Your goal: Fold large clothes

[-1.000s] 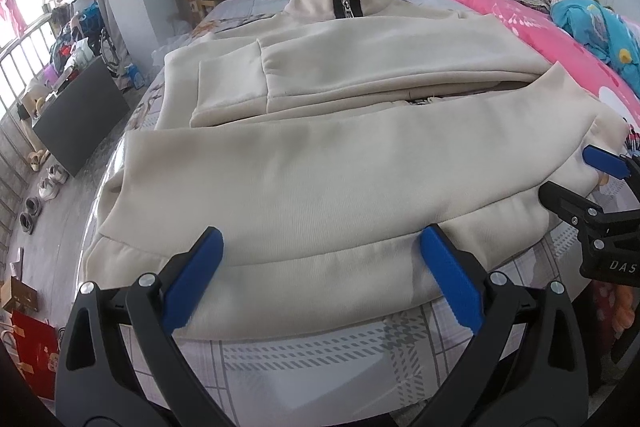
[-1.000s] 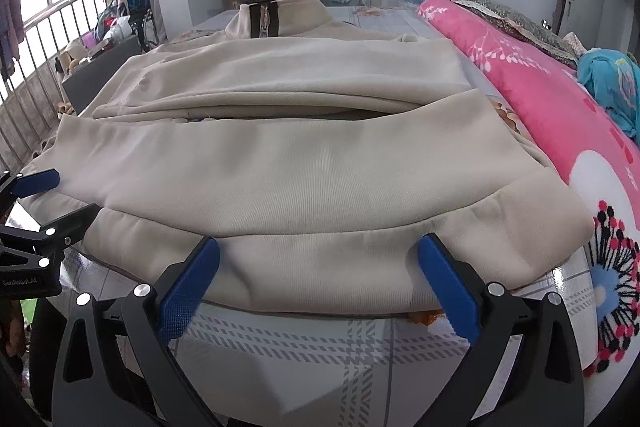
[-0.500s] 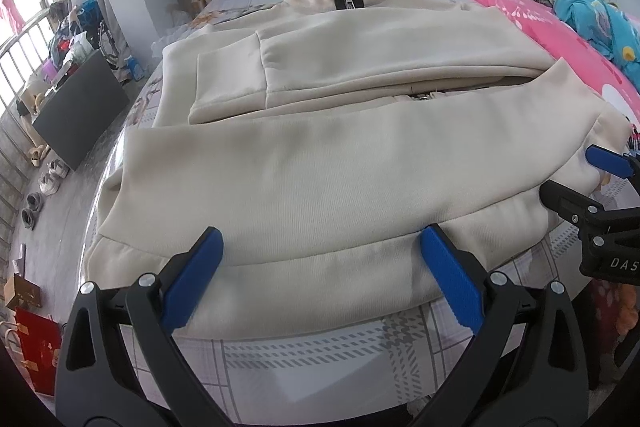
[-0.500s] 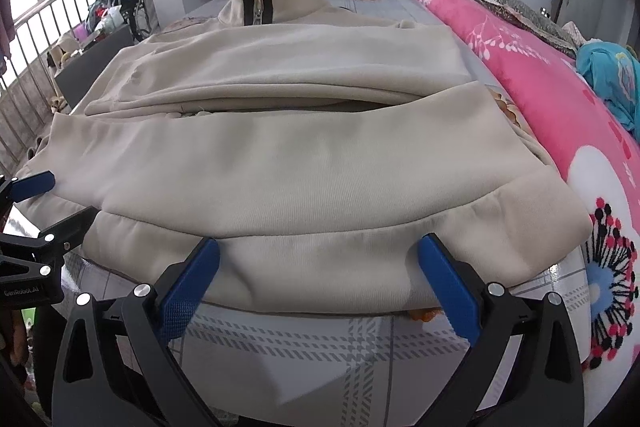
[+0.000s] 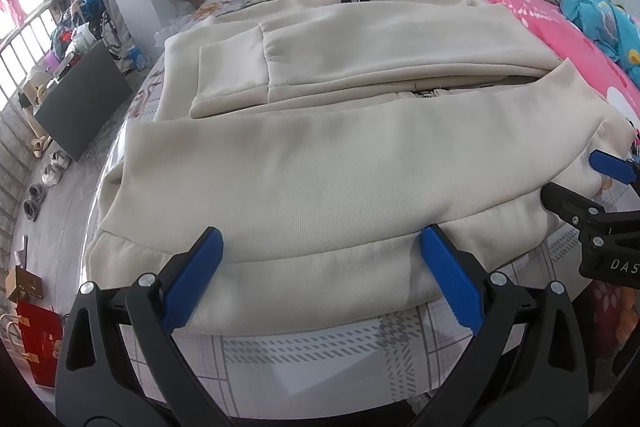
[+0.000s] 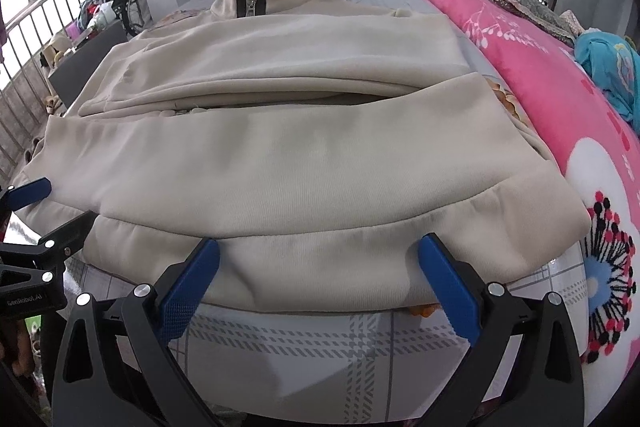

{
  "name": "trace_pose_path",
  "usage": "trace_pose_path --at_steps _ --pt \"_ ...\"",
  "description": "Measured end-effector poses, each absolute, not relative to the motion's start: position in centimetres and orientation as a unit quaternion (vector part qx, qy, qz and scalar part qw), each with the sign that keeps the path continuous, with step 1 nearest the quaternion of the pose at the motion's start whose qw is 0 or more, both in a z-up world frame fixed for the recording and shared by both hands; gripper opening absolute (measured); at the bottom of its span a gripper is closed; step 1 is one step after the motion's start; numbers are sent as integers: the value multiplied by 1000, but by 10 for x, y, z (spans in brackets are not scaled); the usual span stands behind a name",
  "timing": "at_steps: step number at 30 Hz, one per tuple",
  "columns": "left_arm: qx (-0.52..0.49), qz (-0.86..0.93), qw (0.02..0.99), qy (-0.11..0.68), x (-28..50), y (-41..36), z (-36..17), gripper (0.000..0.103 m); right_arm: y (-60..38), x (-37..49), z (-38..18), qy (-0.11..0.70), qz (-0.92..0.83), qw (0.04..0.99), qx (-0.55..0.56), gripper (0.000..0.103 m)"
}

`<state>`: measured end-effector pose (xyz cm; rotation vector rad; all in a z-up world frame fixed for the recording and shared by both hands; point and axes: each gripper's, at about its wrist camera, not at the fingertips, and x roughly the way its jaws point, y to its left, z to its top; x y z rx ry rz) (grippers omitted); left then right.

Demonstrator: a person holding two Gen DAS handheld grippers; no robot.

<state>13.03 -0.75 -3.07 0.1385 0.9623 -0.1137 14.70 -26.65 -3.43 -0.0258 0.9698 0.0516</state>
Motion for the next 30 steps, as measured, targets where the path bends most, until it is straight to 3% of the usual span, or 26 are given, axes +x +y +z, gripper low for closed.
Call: trace_pose_path --at_steps 30 --pt "56 -62 883 461 132 -5 -31 96 -266 162 -32 524 47 850 -33 97"
